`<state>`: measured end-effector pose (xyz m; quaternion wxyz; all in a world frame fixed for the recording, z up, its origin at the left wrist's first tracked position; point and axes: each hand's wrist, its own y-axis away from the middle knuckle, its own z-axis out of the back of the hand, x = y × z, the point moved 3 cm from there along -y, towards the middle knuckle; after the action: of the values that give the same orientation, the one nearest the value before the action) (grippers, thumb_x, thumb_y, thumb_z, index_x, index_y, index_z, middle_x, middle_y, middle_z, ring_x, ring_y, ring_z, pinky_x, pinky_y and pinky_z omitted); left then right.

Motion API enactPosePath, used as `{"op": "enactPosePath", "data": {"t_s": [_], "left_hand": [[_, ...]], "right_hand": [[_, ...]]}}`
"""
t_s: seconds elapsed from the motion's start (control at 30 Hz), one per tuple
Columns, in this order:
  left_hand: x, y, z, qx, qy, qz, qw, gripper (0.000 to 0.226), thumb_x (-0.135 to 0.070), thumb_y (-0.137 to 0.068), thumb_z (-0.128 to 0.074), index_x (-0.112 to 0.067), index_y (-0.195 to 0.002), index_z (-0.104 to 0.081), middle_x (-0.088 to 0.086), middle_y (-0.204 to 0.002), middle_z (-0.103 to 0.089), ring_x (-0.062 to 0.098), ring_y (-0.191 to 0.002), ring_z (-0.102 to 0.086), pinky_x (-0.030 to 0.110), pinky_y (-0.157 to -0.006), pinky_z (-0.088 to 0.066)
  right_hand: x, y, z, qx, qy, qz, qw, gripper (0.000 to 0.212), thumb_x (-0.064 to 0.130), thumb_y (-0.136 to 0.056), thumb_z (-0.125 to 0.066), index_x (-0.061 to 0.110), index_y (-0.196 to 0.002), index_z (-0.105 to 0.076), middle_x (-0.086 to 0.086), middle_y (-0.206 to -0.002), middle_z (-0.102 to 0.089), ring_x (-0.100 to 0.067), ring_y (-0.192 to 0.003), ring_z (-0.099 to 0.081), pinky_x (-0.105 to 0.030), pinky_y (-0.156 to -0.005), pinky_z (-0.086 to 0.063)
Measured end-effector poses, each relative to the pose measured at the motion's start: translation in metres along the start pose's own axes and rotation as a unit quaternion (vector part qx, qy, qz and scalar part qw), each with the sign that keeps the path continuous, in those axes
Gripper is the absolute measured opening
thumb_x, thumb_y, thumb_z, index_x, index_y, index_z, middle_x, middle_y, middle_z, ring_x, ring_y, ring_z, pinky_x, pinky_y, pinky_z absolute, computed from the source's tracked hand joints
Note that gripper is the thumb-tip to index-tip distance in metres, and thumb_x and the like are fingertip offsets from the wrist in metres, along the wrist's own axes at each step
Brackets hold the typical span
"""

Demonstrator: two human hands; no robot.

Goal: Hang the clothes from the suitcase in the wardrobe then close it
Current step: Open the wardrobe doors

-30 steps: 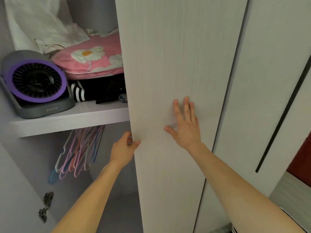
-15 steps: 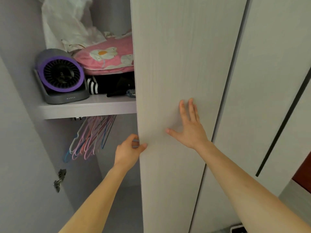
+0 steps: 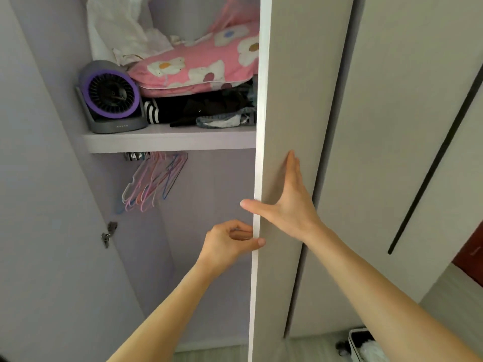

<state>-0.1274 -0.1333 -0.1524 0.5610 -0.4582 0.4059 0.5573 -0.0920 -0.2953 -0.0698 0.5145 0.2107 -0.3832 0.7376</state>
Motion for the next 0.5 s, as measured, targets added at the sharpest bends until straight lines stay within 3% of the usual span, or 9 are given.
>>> {"op": "enactPosePath", "data": {"t_s": [0.07, 0.13, 0.23, 0.37, 0.5], "left_hand": [[-0.002, 0.007, -0.019, 0.021, -0.011, -0.014, 1.0, 0.034, -0.033, -0.065, -0.094, -0.025, -0.091, -0.073, -0.01, -0.094, -0.076, 0.008, -0.086, -0.074, 0.029, -0.087, -0.056], [-0.005, 0.01, -0.042, 0.063, -0.07, -0.033, 0.995, 0.043, -0.037, -0.066, -0.092, -0.036, -0.102, -0.068, -0.015, -0.104, -0.072, 0.005, -0.085, -0.073, 0.028, -0.083, -0.057], [-0.008, 0.012, -0.077, 0.136, -0.191, -0.066, 0.97, 0.067, -0.044, -0.07, -0.087, -0.045, -0.126, -0.048, -0.022, -0.119, -0.059, -0.003, -0.088, -0.067, 0.018, -0.075, -0.054], [-0.014, 0.006, -0.119, 0.176, -0.255, -0.117, 0.944, 0.096, -0.061, -0.065, -0.083, -0.043, -0.142, -0.029, -0.027, -0.131, -0.045, -0.003, -0.109, -0.056, 0.027, -0.091, -0.054], [-0.029, -0.001, -0.158, 0.211, -0.264, -0.151, 0.929, 0.108, -0.068, -0.063, -0.08, -0.042, -0.148, -0.018, -0.025, -0.145, -0.035, -0.003, -0.12, -0.048, 0.03, -0.1, -0.048]], "right_hand": [[-0.009, 0.013, 0.013, -0.017, 0.022, 0.005, 1.0, 0.129, 0.065, -0.07, -0.074, 0.031, -0.155, 0.016, 0.011, -0.167, 0.003, -0.008, -0.152, -0.007, -0.032, -0.12, -0.021], [-0.019, 0.023, 0.03, -0.021, 0.04, 0.008, 0.999, 0.125, 0.066, -0.067, -0.071, 0.034, -0.156, 0.012, 0.014, -0.163, -0.021, -0.01, -0.147, -0.028, -0.037, -0.116, -0.034], [-0.033, 0.039, 0.058, 0.013, 0.031, 0.001, 0.999, 0.12, 0.069, -0.065, -0.071, 0.039, -0.157, 0.001, 0.025, -0.143, -0.05, -0.002, -0.128, -0.053, -0.031, -0.105, -0.047], [-0.054, 0.066, 0.094, 0.035, -0.028, -0.017, 0.999, 0.094, 0.06, -0.072, -0.075, 0.047, -0.152, -0.027, 0.025, -0.137, -0.056, 0.006, -0.106, -0.065, -0.029, -0.102, -0.049], [-0.072, 0.093, 0.133, 0.0, -0.044, -0.048, 0.998, 0.037, 0.044, -0.086, -0.074, 0.042, -0.121, -0.063, 0.028, -0.11, -0.07, 0.009, -0.102, -0.065, -0.025, -0.097, -0.048]]}}
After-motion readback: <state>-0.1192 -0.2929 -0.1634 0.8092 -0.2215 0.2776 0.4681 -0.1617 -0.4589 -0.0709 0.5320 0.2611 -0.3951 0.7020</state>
